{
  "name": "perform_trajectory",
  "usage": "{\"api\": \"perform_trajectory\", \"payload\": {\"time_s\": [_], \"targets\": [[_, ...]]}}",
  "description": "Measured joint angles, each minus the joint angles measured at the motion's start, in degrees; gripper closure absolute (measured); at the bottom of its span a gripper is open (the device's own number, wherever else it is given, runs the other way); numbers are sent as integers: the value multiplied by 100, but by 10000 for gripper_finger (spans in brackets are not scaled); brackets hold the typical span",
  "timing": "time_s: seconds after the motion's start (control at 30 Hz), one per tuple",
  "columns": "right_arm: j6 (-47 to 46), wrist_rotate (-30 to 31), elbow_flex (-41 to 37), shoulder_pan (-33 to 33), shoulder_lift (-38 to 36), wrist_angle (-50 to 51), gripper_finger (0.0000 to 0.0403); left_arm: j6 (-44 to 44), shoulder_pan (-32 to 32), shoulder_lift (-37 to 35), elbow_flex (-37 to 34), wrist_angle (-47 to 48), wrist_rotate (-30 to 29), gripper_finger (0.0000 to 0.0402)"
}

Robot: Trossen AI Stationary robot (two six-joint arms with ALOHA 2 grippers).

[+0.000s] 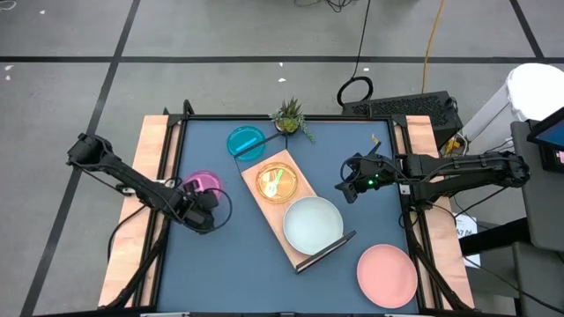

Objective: Place and stack plates onto a shelf
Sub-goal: Stack the small pink plate on the small green plate on the shelf

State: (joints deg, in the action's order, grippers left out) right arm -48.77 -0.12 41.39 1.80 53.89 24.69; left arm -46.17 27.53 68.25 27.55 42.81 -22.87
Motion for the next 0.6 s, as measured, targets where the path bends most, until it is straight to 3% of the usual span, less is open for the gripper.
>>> {"api": "perform_trajectory", "payload": {"time_s": [0.43, 0.6], "targets": [[-153, -166, 0, 0, 0, 0, 403, 162, 0, 0, -232, 15, 33, 280], [-153, -168, 0, 0, 0, 0, 403, 437, -2, 0, -224, 14, -16, 323]]}}
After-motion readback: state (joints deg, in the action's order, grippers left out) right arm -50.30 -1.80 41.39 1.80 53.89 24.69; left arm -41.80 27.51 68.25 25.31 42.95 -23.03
